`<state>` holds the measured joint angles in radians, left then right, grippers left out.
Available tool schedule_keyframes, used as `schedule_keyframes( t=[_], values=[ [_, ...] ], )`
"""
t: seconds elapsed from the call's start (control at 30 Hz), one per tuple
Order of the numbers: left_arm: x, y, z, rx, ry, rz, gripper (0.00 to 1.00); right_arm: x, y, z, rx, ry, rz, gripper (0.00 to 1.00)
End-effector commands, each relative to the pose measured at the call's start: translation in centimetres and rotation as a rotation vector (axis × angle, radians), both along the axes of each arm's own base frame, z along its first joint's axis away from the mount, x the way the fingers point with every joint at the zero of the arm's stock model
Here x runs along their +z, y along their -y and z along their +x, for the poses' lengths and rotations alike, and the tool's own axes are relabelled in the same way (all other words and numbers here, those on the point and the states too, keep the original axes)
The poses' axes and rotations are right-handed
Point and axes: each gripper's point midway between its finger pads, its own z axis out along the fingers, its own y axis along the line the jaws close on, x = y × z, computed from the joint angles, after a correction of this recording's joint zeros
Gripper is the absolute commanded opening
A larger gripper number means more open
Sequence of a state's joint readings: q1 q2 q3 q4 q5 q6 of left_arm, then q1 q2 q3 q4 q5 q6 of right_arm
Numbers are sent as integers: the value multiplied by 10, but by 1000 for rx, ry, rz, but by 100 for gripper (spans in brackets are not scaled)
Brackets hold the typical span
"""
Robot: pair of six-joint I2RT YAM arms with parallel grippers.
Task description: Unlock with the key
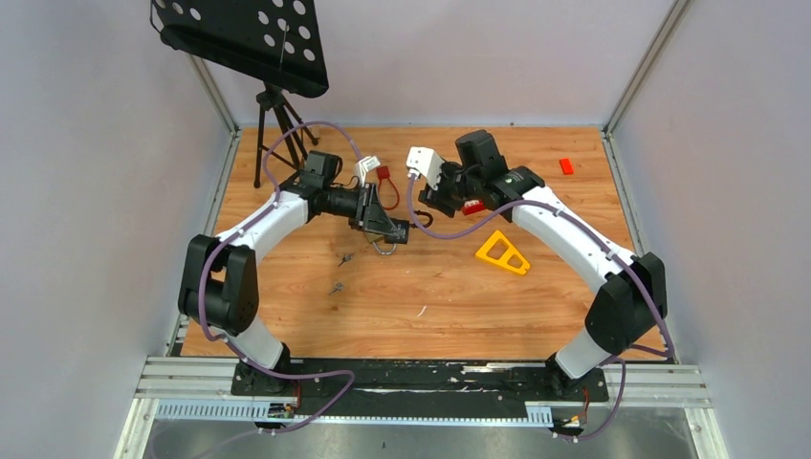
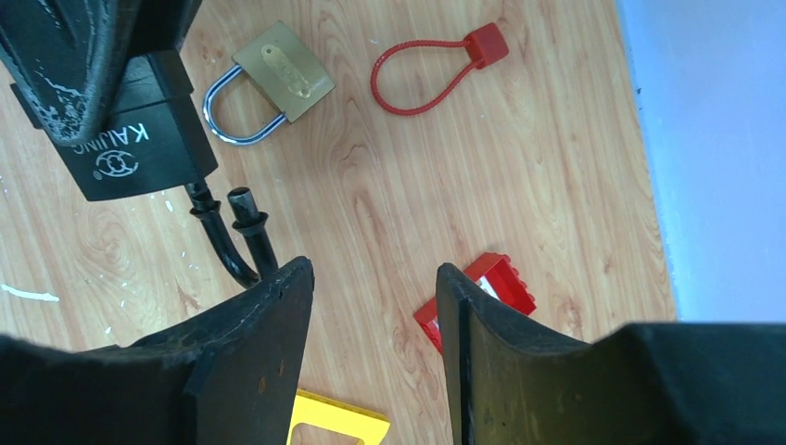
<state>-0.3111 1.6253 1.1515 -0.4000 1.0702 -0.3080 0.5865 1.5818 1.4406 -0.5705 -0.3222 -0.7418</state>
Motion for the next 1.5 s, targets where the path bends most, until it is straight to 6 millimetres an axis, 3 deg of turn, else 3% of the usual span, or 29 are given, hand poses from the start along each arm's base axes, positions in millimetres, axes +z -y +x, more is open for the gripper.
schedule_keyframes(
  t=[0.0,0.17,0.3,0.57,0.77,0.97,1.27,1.47],
  values=[
    [20,3,2,-56,111,-27,0,12,-4,-2,20,-13,45,52],
    [1,3,25,-37,141,49,0,17,13,-2,-30,-31,92,53],
    [-15,16,50,-30,126,76,0,14,36,-3,-88,-56,113,55],
    [-47,60,94,35,-1,43,4,-4,71,-17,-161,-69,114,57],
    [-71,100,104,18,-72,29,4,-16,91,-26,-207,-64,128,60],
    [-83,122,121,63,-157,-22,8,-16,98,-30,-220,-47,153,62],
    [-100,129,122,59,-179,-2,25,-25,95,-30,-202,-67,151,63],
    [-99,124,124,33,-120,55,48,-30,94,-33,-190,-83,148,63]
  ],
)
